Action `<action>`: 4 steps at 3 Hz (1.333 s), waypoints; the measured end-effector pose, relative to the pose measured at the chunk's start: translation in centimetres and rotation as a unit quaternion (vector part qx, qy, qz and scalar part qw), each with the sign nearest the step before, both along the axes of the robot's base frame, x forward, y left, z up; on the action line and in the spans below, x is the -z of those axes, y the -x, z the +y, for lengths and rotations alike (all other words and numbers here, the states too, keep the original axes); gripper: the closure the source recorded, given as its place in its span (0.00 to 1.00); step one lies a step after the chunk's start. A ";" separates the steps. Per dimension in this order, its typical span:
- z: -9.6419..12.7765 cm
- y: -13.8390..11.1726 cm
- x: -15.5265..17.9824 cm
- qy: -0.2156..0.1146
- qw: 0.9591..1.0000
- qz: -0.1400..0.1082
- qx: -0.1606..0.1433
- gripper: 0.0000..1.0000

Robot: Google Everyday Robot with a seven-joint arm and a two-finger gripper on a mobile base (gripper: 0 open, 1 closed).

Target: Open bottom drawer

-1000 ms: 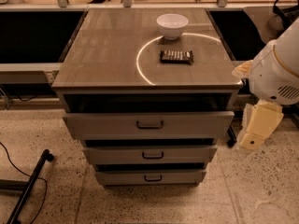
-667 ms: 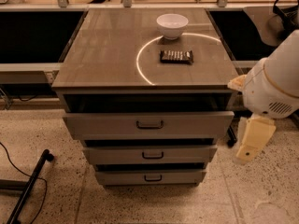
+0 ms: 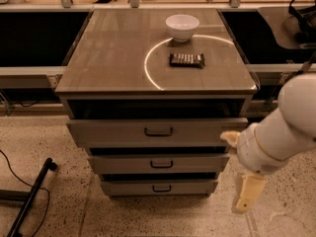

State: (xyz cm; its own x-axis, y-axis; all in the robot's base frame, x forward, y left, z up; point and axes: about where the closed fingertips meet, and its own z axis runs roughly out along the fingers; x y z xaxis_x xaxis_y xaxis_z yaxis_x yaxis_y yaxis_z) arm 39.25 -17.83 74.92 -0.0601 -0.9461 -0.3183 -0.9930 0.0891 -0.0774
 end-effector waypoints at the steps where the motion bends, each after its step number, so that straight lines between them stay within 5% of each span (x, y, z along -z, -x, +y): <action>1: 1.1 0.5 4.6 -0.034 0.999 0.015 -0.013 0.00; 3: 1.2 0.4 5.6 -0.044 0.999 0.020 -0.017 0.00; 4: 1.3 0.0 9.4 -0.068 0.997 0.026 -0.025 0.00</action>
Offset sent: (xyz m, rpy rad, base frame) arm -0.0040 0.0091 -0.0380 0.0569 0.0240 0.0218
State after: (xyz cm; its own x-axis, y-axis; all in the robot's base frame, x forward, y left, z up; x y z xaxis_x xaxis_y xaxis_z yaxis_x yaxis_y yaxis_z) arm 39.25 -16.51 65.52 -0.0333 -0.8963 -0.4421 -0.9989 0.0448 -0.0156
